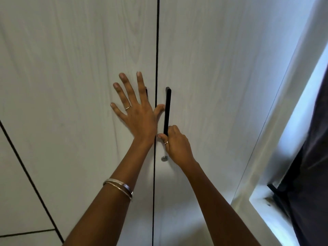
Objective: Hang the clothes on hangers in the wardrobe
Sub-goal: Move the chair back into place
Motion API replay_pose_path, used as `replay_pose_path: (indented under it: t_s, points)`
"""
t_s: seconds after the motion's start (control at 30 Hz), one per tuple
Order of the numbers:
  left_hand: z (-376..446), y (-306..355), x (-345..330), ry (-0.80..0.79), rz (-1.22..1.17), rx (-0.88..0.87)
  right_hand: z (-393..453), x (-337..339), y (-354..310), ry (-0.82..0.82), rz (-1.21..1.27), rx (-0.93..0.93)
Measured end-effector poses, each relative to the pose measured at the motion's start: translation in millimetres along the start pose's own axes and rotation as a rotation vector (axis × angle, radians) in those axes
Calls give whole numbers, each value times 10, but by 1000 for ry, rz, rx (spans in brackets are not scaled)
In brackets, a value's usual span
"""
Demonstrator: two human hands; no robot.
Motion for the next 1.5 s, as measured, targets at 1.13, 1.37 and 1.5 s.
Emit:
replay_pose_path:
  t_s: [1.13, 1.37, 1.5]
  points:
    - [-3027, -4704, 3213, -429, 288, 750, -2752, -1963, -3737, -702, 724, 126]
    - [-3751, -5999, 5359, -180, 498, 1005, -3609, -2363, -5847, -986, 833, 350]
    - [-3912, -6406, 6135, -31, 533, 1108, -3947, -2567, -6709, -1043, 860, 391]
Point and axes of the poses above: each hand's wrist, its own z-axis towards the middle knuckle, its own x-axis out of the back of the hand, y = z × x, the point moved 5 cm from there along z, towards the middle knuckle, and after that the axes turned 5 degrees about -z, right-handed, at the moved point
